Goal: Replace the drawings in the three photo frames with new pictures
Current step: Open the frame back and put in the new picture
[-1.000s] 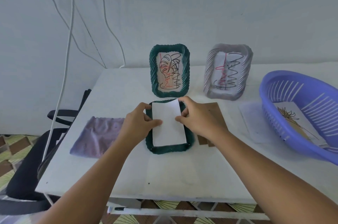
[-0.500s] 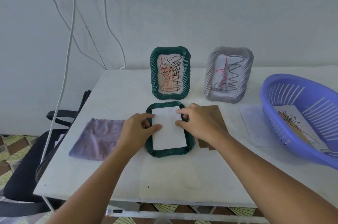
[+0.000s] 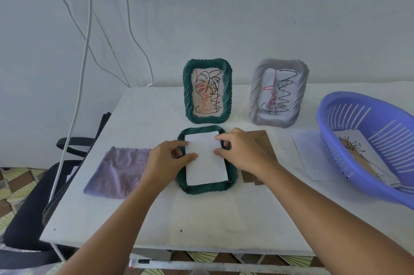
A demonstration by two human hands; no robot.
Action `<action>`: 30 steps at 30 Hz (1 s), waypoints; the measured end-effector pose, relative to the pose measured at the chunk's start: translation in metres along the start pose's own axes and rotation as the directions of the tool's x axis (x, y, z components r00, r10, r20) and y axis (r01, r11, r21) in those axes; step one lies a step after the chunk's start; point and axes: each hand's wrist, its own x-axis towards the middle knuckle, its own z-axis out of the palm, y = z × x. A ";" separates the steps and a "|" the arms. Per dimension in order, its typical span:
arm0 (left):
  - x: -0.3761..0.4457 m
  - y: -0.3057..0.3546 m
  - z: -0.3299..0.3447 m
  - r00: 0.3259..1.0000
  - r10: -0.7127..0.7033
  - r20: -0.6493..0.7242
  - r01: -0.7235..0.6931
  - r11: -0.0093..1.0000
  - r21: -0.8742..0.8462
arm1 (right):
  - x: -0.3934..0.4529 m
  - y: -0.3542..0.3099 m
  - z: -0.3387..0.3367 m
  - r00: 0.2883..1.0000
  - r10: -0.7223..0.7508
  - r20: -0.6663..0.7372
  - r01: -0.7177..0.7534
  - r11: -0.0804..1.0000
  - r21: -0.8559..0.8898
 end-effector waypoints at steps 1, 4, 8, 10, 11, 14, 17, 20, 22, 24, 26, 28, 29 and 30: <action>0.000 0.000 -0.001 1.000 -0.011 -0.010 0.010 0.999 -0.030 | -0.001 0.000 -0.001 1.000 -0.003 -0.015 0.003 1.000 0.010; 0.000 -0.003 -0.003 0.992 0.005 -0.125 -0.010 0.999 -0.042 | -0.005 0.002 -0.008 0.996 -0.005 -0.090 0.005 1.000 -0.005; -0.003 -0.006 -0.001 0.976 0.045 -0.211 -0.047 0.999 -0.001 | -0.011 0.016 -0.022 0.980 0.056 -0.191 -0.083 0.987 -0.141; -0.003 -0.005 0.001 0.975 0.068 -0.211 -0.062 0.998 0.032 | -0.014 0.022 -0.027 0.975 0.119 -0.189 -0.159 0.965 -0.208; -0.003 -0.005 0.002 0.975 0.076 -0.210 -0.068 0.997 0.045 | -0.016 0.025 -0.029 0.972 0.148 -0.184 -0.191 0.950 -0.248; -0.004 -0.005 0.002 0.975 0.085 -0.204 -0.070 0.995 0.077 | -0.021 0.031 -0.033 0.964 0.215 -0.157 -0.258 0.900 -0.351; -0.004 -0.005 0.001 0.976 0.075 -0.205 -0.062 0.996 0.071 | -0.026 0.029 -0.034 0.958 0.247 -0.145 -0.285 0.881 -0.377; -0.005 -0.003 0.001 0.977 0.068 -0.202 -0.055 0.996 0.069 | -0.028 0.025 -0.037 0.956 0.242 -0.163 -0.287 0.882 -0.374; -0.006 -0.003 0.001 0.978 0.064 -0.200 -0.052 0.996 0.067 | -0.029 0.023 -0.039 0.953 0.253 -0.165 -0.296 0.891 -0.344; -0.006 -0.002 0.001 0.978 0.058 -0.198 -0.047 0.997 0.063 | -0.031 0.021 -0.041 0.949 0.269 -0.166 -0.308 0.904 -0.298; -0.006 -0.001 0.001 0.979 0.054 -0.198 -0.044 0.998 0.055 | -0.033 0.019 -0.045 0.944 0.274 -0.186 -0.315 0.916 -0.249; -0.007 -0.001 0.001 0.979 0.041 -0.202 -0.034 0.999 0.036 | -0.035 0.018 -0.051 0.935 0.280 -0.220 -0.321 0.929 -0.182; -0.007 -0.001 0.001 0.979 0.025 -0.204 -0.023 1.000 0.011 | -0.036 0.017 -0.055 0.929 0.283 -0.239 -0.323 0.935 -0.148; -0.006 -0.002 0.000 0.979 0.002 -0.206 -0.008 1.000 -0.026 | -0.036 0.016 -0.059 0.924 0.280 -0.263 -0.318 0.941 -0.118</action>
